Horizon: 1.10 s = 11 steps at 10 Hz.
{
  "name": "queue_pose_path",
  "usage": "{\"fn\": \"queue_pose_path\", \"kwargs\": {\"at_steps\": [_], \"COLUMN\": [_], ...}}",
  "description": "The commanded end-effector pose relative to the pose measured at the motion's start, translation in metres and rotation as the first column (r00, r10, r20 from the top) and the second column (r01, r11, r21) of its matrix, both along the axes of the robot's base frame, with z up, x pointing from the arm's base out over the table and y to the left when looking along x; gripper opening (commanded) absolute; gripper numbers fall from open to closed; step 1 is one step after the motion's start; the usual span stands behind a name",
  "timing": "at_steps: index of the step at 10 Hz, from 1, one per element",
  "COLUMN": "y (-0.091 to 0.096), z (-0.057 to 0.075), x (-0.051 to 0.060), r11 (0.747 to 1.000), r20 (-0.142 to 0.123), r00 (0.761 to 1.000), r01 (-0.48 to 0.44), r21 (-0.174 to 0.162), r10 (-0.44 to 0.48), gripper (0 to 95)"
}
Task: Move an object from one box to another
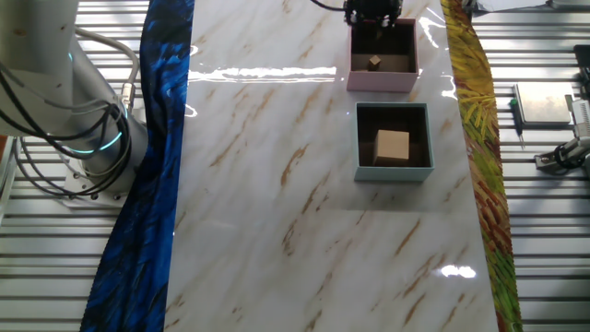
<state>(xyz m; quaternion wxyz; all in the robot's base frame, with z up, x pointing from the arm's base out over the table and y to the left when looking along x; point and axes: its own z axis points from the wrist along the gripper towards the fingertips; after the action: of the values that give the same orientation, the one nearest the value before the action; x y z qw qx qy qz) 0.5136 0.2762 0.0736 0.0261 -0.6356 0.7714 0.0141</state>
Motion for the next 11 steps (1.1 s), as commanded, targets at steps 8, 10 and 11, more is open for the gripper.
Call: {"fn": "queue_pose_path", "kwargs": {"at_steps": [8,10,11], "y": [-0.081,-0.081,-0.081], "z": [0.062,0.062,0.062], "x": [0.023,0.023,0.023], "r11": [0.994,0.998,0.999], "r20": [-0.012,-0.014,-0.009], "r00": [0.996,0.999,1.000], "r01": [-0.090,-0.036,0.001], "r21": [-0.056,-0.054,-0.038], "r10": [0.090,0.035,-0.001], "gripper": [19.0,19.0,19.0]}}
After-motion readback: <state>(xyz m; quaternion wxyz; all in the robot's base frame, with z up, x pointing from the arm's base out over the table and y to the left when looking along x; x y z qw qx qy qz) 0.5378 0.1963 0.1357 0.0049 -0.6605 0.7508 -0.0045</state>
